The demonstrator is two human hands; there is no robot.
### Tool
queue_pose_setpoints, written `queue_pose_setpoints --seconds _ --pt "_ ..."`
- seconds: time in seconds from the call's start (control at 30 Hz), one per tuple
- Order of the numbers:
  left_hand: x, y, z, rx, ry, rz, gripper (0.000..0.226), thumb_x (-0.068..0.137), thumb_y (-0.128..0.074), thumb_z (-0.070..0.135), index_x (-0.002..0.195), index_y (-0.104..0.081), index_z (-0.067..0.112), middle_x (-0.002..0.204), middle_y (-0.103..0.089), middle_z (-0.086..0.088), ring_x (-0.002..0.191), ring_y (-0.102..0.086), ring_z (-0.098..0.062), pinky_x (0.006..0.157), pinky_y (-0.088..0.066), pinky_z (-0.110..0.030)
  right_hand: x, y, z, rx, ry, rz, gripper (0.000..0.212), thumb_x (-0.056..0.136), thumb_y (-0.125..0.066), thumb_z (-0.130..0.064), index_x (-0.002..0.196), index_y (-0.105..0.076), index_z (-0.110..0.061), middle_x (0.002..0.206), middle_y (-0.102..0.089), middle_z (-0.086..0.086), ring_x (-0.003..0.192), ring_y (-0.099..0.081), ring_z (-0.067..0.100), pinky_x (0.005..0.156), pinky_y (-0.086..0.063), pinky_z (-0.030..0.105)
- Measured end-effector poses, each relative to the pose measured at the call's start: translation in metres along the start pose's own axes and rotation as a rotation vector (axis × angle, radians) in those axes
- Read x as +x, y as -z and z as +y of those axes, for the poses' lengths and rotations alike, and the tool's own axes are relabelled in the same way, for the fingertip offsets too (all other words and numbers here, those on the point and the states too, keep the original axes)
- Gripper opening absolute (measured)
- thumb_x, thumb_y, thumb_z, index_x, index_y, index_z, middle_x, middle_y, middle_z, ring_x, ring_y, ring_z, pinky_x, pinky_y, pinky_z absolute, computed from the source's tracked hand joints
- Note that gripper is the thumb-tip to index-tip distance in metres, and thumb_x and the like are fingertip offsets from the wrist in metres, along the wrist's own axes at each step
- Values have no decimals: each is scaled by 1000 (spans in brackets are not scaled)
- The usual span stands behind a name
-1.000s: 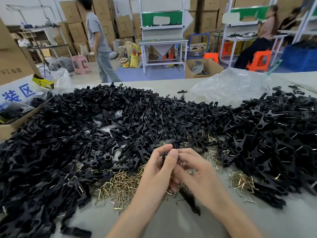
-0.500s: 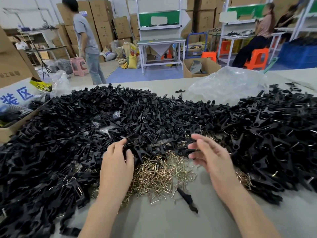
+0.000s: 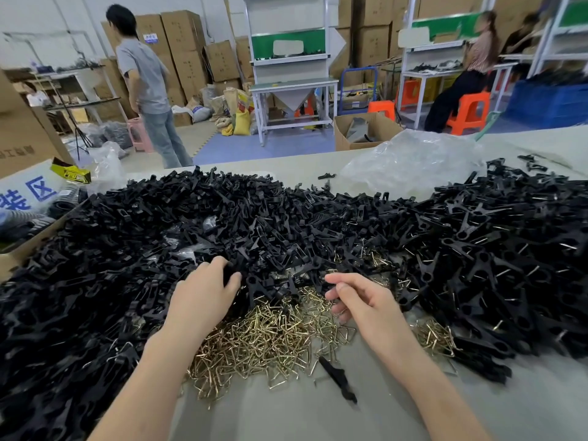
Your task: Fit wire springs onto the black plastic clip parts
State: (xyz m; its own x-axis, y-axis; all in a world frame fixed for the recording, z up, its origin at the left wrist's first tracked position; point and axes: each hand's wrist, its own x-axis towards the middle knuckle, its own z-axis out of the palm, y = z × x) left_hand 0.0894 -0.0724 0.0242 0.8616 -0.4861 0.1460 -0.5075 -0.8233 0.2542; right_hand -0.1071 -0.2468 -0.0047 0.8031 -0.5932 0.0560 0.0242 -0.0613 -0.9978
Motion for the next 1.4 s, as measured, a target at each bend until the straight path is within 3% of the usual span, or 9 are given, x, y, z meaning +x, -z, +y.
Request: queue_pose_setpoints --seconds 0.2,0.27,0.37,0.53,0.67,0.8,1.03,1.2,1.4 --pt "-29 4 2 -337 4 230 30 103 -44 43 119 -49 19 55 -58 6 47 -55 -12 49 -38 -32 2 0 1 -35 3 -2 26 103 -53 -13 110 -72 -30 91 -74 -10 77 -68 4 70 -53 18" --pt "-41 4 11 -386 -20 310 31 103 -42 40 119 -52 14 71 -63 5 66 -62 -19 64 -48 -41 2 0 1 -45 9 -3 26 103 -53 -14 111 -72 -30 91 -74 -10 78 -68 4 71 -54 18" --pt "-58 -1 25 -347 -4 395 33 104 -45 24 126 -54 2 131 -57 -14 121 -52 -31 104 -42 -47 1 0 0 -53 15 -12 26 103 -53 -13 111 -71 -31 92 -74 -10 80 -68 6 72 -54 19" --pt "-79 4 55 -486 -125 262 56 96 -34 44 131 -57 7 102 -64 4 80 -56 0 73 -43 -15 -4 -1 -10 9 69 -77 19 97 -63 -32 112 -73 -37 100 -76 -8 87 -70 9 76 -54 20" --pt "-95 -8 78 -545 -337 107 56 95 -28 53 135 -55 25 113 -60 23 101 -57 8 91 -45 -12 -10 -10 -13 53 120 -229 37 87 -68 -41 124 -70 -39 115 -75 -7 97 -71 10 82 -54 21" --pt "-96 -16 77 -569 -345 86 47 100 -37 42 141 -53 25 128 -63 12 117 -59 -3 103 -48 -30 -13 -17 -14 96 147 -206 35 90 -66 -33 124 -71 -32 115 -76 -7 94 -69 4 82 -52 18" --pt "-94 -18 72 -607 -366 90 41 100 -42 46 138 -54 35 113 -63 26 105 -60 7 91 -47 -14 -13 -20 -13 137 147 -161 29 88 -69 -28 116 -75 -30 111 -77 -5 99 -71 6 85 -53 18" --pt "-89 -20 61 -763 -222 159 57 90 -35 66 144 -19 63 82 -70 21 70 -65 4 65 -52 -13 -7 -10 -15 252 84 -11 23 85 -69 -31 105 -78 -33 105 -77 1 95 -72 16 80 -60 26" --pt "-90 -23 64 -976 -218 132 21 92 -46 58 105 -60 50 87 -73 14 51 -63 -16 48 -52 -41 -4 -8 -11 414 -50 -3 27 78 -73 -26 104 -80 -24 101 -77 9 88 -73 20 74 -60 28"
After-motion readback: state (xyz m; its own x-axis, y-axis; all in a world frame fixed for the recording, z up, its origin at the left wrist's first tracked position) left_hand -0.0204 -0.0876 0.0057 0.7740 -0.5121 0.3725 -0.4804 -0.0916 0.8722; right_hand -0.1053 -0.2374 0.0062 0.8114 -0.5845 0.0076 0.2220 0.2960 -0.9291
